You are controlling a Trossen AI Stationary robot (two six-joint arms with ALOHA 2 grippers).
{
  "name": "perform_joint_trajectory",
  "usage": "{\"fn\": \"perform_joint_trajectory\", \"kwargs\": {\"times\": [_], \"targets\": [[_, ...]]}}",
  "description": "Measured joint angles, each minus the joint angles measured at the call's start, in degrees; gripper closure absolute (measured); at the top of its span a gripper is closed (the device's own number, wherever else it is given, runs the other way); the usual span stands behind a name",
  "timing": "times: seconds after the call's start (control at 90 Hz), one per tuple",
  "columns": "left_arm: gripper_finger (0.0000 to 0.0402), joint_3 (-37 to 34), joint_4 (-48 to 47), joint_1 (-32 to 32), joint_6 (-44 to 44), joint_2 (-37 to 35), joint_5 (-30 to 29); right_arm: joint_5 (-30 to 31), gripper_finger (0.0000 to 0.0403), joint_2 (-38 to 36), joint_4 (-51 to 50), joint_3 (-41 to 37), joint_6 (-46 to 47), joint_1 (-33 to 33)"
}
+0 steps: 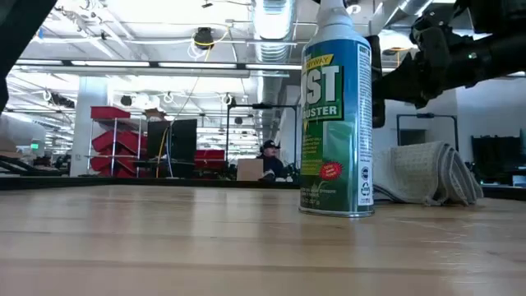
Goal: Apply microfiber cloth
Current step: Spray the back of the black cellphone using the white spray bottle
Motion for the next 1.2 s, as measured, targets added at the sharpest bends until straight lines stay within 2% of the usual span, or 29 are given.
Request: {"fn": "perform_joint_trajectory", "kwargs": {"times": [1.2], "targets": [[0.0402,-2.6,1.0,0.3,-2.0,0.1,0.0,-0.4,0.0391,0.0,-1.3,0.0,0.6,0.0]]}}
